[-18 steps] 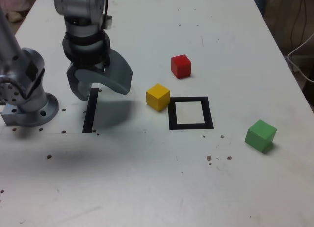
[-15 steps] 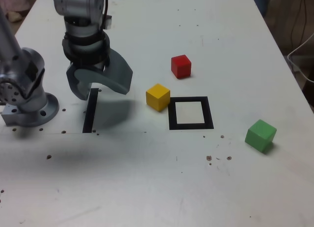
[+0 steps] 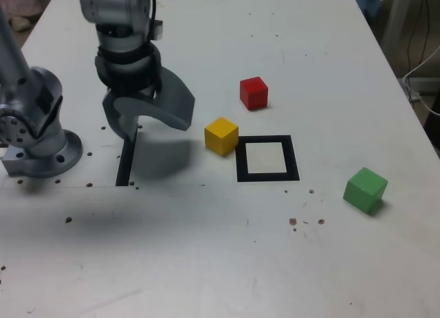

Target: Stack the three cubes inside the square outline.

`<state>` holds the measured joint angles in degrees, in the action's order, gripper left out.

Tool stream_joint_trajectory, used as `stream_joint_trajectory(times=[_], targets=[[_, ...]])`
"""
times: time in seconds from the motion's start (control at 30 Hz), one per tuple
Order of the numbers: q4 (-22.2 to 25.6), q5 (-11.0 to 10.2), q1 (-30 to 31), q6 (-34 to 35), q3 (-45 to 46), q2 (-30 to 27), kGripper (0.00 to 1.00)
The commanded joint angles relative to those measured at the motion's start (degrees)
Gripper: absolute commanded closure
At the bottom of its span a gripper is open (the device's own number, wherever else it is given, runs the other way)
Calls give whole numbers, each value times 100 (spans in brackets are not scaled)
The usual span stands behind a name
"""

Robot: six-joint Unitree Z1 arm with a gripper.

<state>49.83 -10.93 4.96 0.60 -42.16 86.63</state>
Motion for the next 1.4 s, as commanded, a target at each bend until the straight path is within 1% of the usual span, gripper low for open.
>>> stream_joint_trajectory(times=[0.0,0.13,0.23,0.33,0.43,0.57,0.83,1.1,1.2,1.37], targets=[[-30,14,-4,-1,-40,24,0],[-14,83,-4,-7,-55,18,0],[92,154,-31,-16,-95,25,0],[370,202,-110,-66,-268,38,0],[785,201,-243,-198,-556,46,0],[1174,197,-438,-433,-885,78,0],[1604,250,-976,-989,-1447,334,0],[1989,295,-1426,-1334,-2229,647,0],[2131,369,-1534,-1414,-2606,795,0],[2243,599,-1763,-1449,-3101,1113,0]])
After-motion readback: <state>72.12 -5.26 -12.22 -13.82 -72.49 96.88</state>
